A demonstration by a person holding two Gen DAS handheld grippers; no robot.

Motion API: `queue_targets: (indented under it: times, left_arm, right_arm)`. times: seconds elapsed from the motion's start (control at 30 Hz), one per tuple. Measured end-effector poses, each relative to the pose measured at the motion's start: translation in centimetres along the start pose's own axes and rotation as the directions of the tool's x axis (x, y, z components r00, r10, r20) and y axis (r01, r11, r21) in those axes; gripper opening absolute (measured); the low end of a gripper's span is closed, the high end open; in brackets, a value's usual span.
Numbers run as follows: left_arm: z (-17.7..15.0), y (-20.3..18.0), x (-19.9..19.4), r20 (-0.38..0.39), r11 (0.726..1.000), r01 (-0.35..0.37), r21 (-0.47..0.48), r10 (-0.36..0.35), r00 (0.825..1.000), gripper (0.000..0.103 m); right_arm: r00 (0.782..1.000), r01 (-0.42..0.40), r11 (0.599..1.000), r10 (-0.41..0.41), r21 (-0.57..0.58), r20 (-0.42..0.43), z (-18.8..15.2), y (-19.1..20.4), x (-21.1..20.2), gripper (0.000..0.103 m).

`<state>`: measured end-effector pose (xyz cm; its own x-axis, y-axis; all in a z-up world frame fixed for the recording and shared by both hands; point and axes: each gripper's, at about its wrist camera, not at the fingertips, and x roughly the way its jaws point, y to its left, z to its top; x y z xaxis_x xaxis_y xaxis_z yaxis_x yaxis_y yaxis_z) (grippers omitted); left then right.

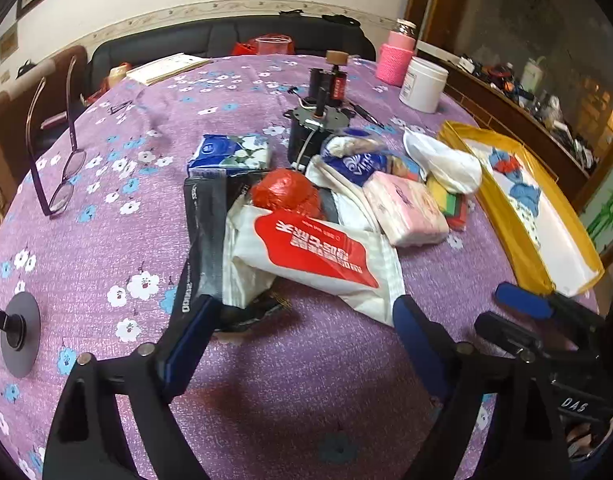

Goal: Organize soft objects
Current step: 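Move the left tool to the red-printed wet-wipe pack and grasp it, then lift the wet-wipe pack with the left tool while the right tool reaches toward the pink tissue pack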

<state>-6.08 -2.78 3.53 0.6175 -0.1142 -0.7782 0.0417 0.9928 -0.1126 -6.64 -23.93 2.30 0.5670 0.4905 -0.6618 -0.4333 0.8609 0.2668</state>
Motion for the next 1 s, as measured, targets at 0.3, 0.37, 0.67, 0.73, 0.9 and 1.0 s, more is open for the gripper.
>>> queue_targets:
  times: [0.3, 0.37, 0.67, 0.73, 0.9, 1.0]
  left_arm:
    - [0.9, -1.1, 1.9, -0.032, 0.999, 0.021, -0.032, -0.022, 0.999, 0.091]
    - [1.6, 0.0, 2.3, -0.048, 0.992, 0.048, -0.117, -0.054, 0.997, 0.091]
    - [2.9, 1.5, 4.1, -0.041, 0.974, 0.018, -0.224, -0.028, 0.999, 0.069]
    - [2.6, 1.3, 3.8, -0.034, 0.977, 0.053, -0.204, -0.061, 0.998, 0.037]
    - [1.5, 1.1, 2.0, 0.031, 0.989, 0.055, -0.135, -0.051, 0.998, 0.031]
    - [1.1, 1.5, 1.2, 0.073, 0.990, 0.072, -0.121, -0.063, 0.995, 0.031]
  right_arm:
    - [1.000, -0.005, 1.000, 0.005, -0.001, 0.004, -0.1, 0.0, -0.1, 0.066]
    - [1.000, -0.004, 1.000, 0.004, -0.002, 0.003, -0.2, 0.0, -0.2, 0.066]
    - [1.000, -0.005, 1.000, 0.005, -0.001, 0.003, -0.2, 0.1, -0.2, 0.066]
    - [1.000, -0.002, 1.000, 0.002, -0.003, 0.001, -0.2, 0.2, -0.1, 0.066]
    - [1.000, -0.015, 1.000, 0.015, -0.015, -0.002, 0.6, 0.7, -0.1, 0.066]
    - [0.999, -0.036, 0.999, 0.036, -0.004, 0.007, 2.3, 0.9, 0.1, 0.078]
